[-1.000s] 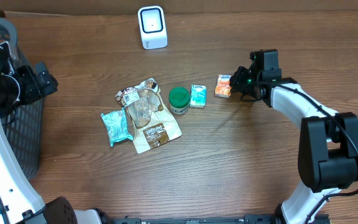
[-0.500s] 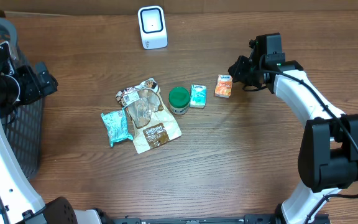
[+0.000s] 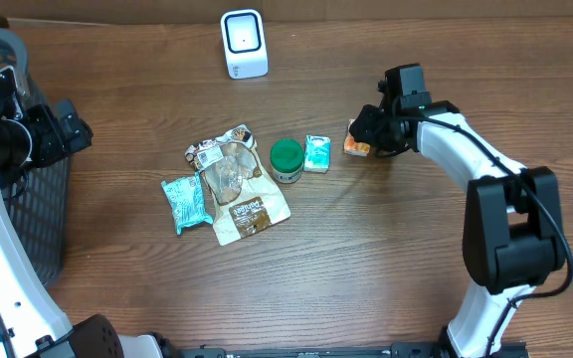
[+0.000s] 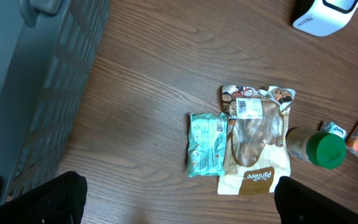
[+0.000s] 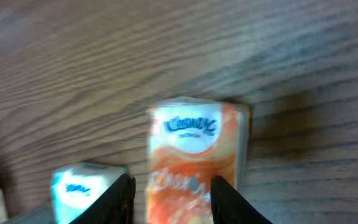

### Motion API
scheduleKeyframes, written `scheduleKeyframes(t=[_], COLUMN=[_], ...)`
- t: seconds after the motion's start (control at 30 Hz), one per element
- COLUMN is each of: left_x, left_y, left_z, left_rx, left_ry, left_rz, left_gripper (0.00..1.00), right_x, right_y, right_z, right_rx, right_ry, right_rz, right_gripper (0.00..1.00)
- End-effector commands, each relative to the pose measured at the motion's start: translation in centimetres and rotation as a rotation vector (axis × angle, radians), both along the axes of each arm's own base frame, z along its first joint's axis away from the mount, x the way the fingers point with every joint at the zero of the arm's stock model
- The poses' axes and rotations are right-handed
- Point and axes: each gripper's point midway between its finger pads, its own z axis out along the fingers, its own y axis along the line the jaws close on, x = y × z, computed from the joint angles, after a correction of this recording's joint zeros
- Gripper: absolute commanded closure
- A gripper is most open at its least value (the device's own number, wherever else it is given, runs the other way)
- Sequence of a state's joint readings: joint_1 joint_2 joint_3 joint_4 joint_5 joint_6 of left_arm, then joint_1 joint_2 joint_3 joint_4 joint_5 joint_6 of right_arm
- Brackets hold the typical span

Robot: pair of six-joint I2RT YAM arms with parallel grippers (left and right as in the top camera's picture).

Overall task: Scan the item barcode
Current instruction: 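Grasp the orange Kleenex pack with the right gripper, then lift the orange Kleenex pack upright with the right gripper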

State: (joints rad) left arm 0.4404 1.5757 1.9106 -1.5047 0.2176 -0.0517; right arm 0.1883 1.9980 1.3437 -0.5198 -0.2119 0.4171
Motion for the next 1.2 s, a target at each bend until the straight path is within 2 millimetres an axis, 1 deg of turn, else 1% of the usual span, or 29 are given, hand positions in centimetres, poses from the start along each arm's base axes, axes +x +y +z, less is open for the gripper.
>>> scheduleKeyframes(t=[0.0,0.17,0.33,0.43,0.53,0.63,0.73,0.87,0.93,1.1,1.17], left_x=[0.3,0.3,0.3,0.3,0.3,0.3,0.3,0.3,0.3,0.3,0.3], left_y=[-0.1,-0.1,-0.1,-0.1,-0.1,-0.1,-0.1,-0.1,-0.1,-0.1,-0.1], left_z=[0.4,0.4,0.4,0.4,0.4,0.4,0.4,0.4,0.4,0.4,0.4], left_rx=[-0.002,-0.002,-0.002,-0.002,-0.002,-0.002,-0.001,-0.002,-0.002,-0.002,-0.002], left_ry=[-0.016,-0.016,-0.016,-0.016,-0.016,-0.016,-0.016,-0.016,-0.016,-0.016,-0.016], left_rz=[-0.02,-0.02,-0.02,-0.02,-0.02,-0.02,-0.02,-0.02,-0.02,-0.02,-0.02], left_gripper=[0.01,0.01,0.01,0.01,0.0,0.0,0.01,0.0,0.0,0.01,0.0], right_x=[0.5,0.5,-0.2,-0.7,-0.9,-0.8,-0.9,-1.0,-1.1,-1.4,-1.8], right_y=[-0.1,-0.9,-1.3,-1.2,-1.1,-1.0,-0.7,0.1,0.4,0.4,0.3], right_z=[-0.5,-0.9,-1.6,-2.2,-2.5,-2.4,-2.3,-1.2,0.0,3.3,4.2], right_rx=[-0.01,-0.051,-0.075,-0.097,-0.119,-0.13,-0.12,-0.073,-0.05,-0.027,-0.016], right_ry=[0.006,0.008,0.033,0.045,0.04,0.022,0.019,0.003,-0.012,-0.024,-0.014], right_rz=[-0.027,-0.046,-0.044,0.004,0.058,0.1,0.131,0.151,0.156,0.123,0.095], right_gripper=[0.62,0.62,0.62,0.62,0.58,0.54,0.54,0.54,0.54,0.51,0.51])
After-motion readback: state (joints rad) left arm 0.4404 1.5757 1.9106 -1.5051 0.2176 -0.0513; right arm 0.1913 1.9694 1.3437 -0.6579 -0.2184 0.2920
